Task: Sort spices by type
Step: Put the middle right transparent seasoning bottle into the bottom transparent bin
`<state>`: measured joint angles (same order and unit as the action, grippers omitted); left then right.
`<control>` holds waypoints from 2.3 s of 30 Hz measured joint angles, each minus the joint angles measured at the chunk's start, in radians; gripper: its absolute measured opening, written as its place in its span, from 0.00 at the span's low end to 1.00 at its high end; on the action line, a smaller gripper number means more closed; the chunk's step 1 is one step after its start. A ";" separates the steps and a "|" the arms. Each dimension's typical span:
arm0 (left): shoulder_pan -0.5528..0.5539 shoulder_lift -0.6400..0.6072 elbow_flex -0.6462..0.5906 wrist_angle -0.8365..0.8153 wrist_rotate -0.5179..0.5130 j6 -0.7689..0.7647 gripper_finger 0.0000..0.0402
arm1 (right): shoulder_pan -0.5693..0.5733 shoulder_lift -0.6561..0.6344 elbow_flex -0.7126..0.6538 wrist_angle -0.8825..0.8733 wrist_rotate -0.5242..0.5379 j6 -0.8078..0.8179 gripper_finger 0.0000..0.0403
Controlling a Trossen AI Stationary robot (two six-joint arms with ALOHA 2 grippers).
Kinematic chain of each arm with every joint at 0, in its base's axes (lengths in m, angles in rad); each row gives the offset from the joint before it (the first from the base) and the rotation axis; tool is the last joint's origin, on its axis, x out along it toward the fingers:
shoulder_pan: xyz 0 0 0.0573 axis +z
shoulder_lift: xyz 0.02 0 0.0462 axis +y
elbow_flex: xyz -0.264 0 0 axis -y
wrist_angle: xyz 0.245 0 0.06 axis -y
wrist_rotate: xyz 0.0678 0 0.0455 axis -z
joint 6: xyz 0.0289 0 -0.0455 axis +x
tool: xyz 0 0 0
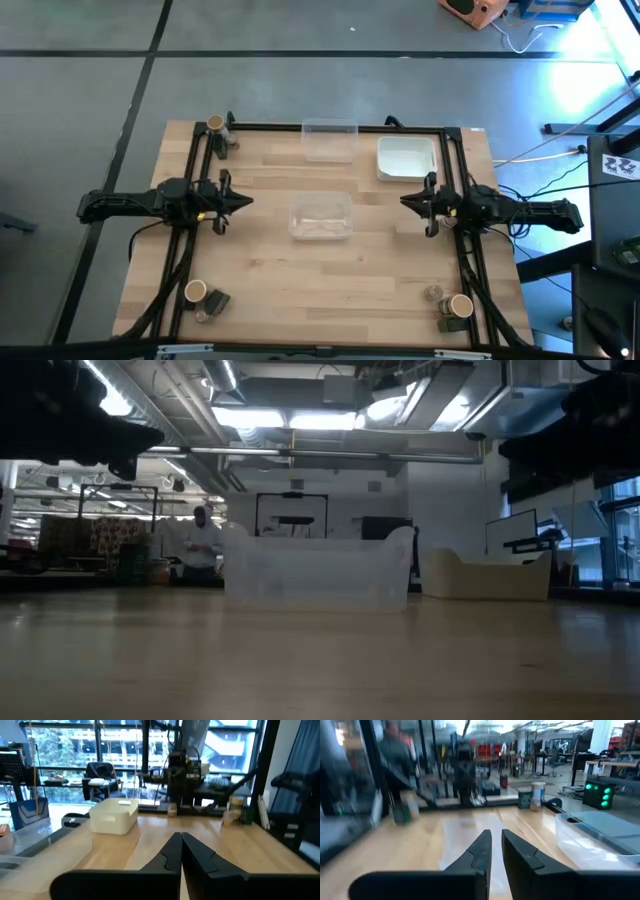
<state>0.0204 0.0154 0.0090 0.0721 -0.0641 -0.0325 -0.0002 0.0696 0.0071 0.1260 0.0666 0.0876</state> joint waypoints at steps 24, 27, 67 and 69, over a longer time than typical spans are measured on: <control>0.000 0.000 0.000 0.177 -0.107 0.041 0.00 | 0.000 0.239 0.315 -0.166 0.089 -0.038 0.12; 0.000 0.000 0.000 0.247 -0.108 0.101 0.00 | 0.000 0.321 0.443 -0.296 0.091 -0.044 0.12; 0.000 0.000 0.000 0.396 -0.122 0.146 0.00 | 0.000 1.313 0.975 -1.681 0.019 0.335 0.14; 0.000 0.000 0.000 0.396 -0.123 0.145 0.00 | 0.000 1.325 0.951 -1.688 0.005 0.335 0.19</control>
<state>0.0204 0.0158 0.0090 0.4683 -0.1867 0.1127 -0.0002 1.3951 0.9581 -1.5623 0.0719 0.4221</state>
